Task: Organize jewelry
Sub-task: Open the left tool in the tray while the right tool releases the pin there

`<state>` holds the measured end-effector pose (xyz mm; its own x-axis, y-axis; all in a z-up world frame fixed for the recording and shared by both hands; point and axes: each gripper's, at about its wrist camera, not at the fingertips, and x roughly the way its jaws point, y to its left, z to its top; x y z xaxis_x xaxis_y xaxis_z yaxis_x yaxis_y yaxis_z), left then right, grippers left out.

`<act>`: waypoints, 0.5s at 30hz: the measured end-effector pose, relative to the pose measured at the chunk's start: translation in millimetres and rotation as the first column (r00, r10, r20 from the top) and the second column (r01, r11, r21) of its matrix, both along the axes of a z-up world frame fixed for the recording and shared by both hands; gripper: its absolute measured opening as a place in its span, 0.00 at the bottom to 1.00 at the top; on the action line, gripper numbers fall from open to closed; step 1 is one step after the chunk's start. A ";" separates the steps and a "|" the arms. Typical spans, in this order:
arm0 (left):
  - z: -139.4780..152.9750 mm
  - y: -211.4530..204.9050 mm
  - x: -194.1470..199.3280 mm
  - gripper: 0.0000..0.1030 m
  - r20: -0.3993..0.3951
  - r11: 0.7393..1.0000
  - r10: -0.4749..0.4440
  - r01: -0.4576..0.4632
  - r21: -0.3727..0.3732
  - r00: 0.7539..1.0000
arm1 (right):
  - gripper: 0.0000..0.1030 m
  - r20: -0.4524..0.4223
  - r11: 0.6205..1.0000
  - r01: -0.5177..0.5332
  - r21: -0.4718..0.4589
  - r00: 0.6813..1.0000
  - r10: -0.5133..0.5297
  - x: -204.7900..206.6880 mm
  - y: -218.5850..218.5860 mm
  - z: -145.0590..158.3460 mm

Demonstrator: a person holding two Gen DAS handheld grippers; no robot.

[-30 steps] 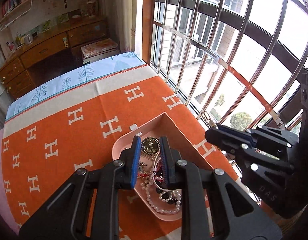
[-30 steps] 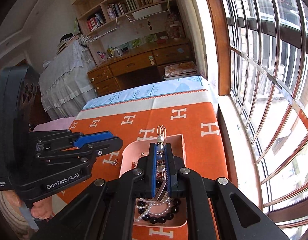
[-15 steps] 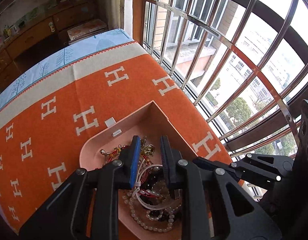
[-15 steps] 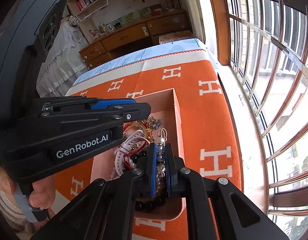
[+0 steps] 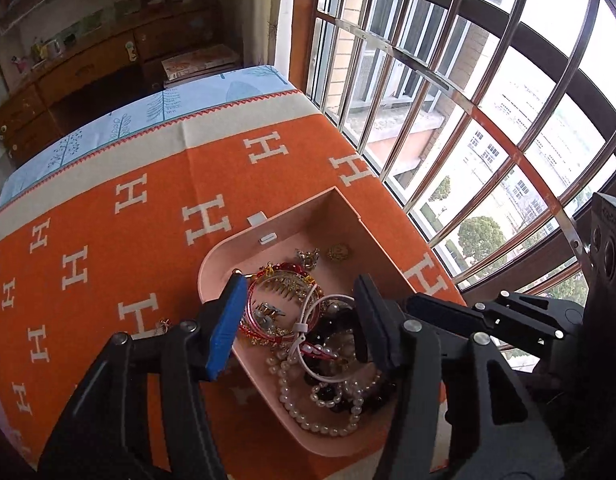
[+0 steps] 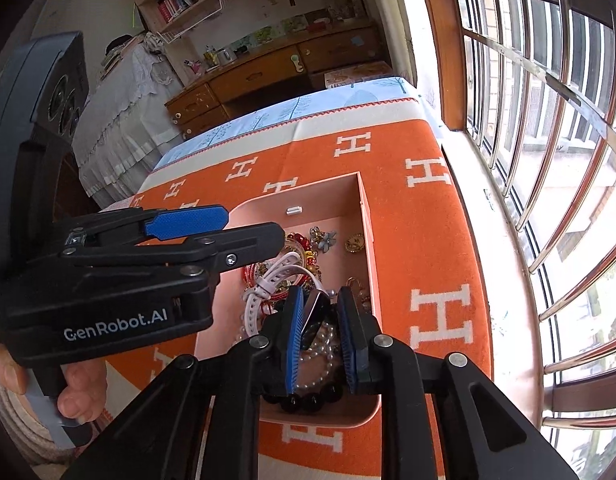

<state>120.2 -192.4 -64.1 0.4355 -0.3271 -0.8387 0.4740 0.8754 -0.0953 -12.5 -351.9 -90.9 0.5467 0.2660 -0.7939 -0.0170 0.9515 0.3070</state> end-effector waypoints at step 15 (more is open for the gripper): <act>26.6 88.9 -39.6 0.51 0.095 0.989 0.136 -0.130 -0.068 0.986 | 0.30 0.023 1.000 -0.019 -0.004 1.000 0.019 -17.6 32.9 16.2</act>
